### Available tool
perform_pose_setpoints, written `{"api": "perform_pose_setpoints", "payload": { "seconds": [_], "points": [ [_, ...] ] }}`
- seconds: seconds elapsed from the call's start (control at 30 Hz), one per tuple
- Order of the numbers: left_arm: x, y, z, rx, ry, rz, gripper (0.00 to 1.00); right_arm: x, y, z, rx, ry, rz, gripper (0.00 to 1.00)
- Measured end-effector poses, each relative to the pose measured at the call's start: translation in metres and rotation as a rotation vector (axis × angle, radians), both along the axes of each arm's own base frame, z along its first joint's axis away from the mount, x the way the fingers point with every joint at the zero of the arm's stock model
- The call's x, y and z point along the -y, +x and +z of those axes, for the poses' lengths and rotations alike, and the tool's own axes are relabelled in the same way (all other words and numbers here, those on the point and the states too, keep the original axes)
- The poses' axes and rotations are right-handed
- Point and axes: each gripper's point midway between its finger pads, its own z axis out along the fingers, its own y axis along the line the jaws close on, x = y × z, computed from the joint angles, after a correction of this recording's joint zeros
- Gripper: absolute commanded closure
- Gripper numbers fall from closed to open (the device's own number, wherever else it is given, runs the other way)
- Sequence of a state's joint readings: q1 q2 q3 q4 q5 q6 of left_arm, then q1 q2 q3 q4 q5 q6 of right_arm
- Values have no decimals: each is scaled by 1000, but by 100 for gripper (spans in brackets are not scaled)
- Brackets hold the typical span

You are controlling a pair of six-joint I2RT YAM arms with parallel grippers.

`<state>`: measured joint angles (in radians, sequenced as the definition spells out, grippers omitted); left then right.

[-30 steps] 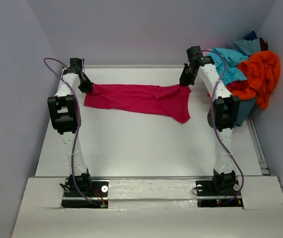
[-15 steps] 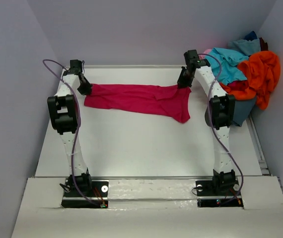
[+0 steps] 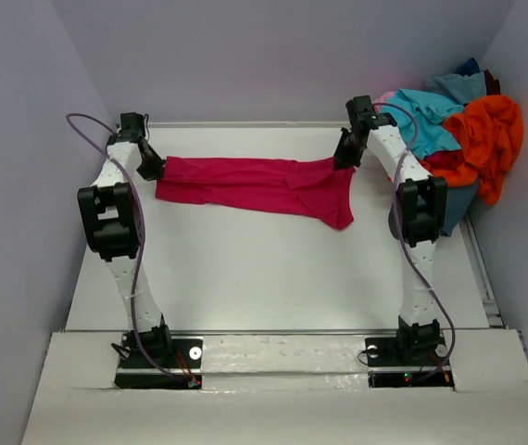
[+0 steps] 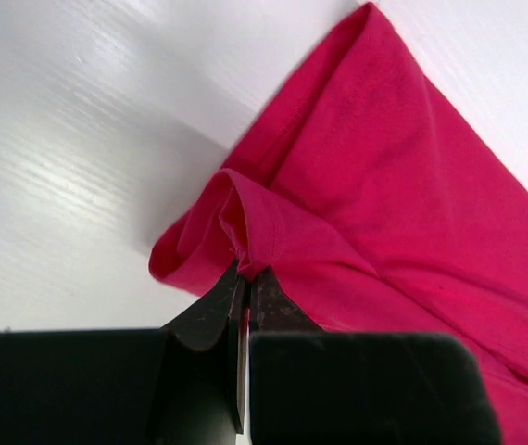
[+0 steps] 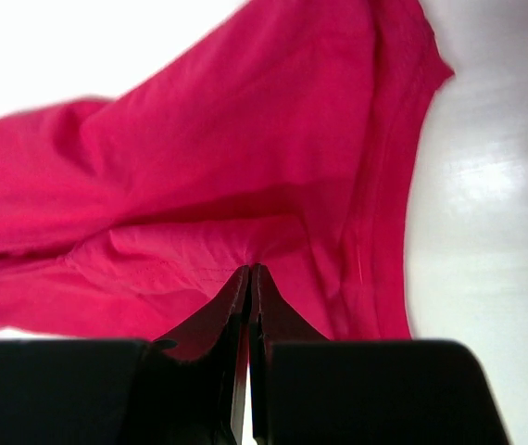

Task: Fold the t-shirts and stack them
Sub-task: Fold the tshirt

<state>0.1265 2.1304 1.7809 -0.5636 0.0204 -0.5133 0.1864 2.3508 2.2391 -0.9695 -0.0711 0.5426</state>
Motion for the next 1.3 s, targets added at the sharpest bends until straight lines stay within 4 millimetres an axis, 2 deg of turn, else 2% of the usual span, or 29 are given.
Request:
{"api": "perform_pose_setpoints", "payload": {
  "seconds": [0.07, 0.13, 0.33, 0.43, 0.5, 0.63, 0.7, 0.8, 0.87, 0.97, 1.1, 1.3],
  "points": [
    [2, -4, 13, 21, -4, -6, 94, 1, -9, 8, -2, 6, 3, 93],
    [5, -12, 31, 52, -10, -15, 94, 2, -17, 25, 22, 15, 4, 93],
    [17, -48, 64, 104, -35, -40, 94, 5, -59, 94, 115, 52, 20, 93],
    [22, -67, 67, 105, -49, -48, 94, 1, -81, 119, 157, 67, 36, 93],
    [26, -83, 65, 101, -58, -54, 94, -4, -98, 126, 165, 72, 54, 93],
    [33, -115, 56, 74, -74, -62, 94, -22, -136, 117, 128, 82, 109, 93],
    [34, -127, 52, 62, -77, -63, 95, -31, -157, 103, 83, 84, 137, 93],
    [36, -137, 47, 53, -79, -61, 94, -36, -178, 88, 31, 80, 154, 93],
    [36, -141, 46, 54, -78, -60, 94, -37, -185, 81, 9, 77, 158, 93],
    [35, -139, 47, 61, -77, -55, 94, -35, -188, 75, -7, 70, 153, 93],
    [34, -136, 48, 73, -75, -46, 94, -32, -183, 77, 6, 48, 142, 93],
    [19, -117, 52, 86, -69, -7, 94, -37, -152, 89, 49, 26, 135, 93]
  ]
}}
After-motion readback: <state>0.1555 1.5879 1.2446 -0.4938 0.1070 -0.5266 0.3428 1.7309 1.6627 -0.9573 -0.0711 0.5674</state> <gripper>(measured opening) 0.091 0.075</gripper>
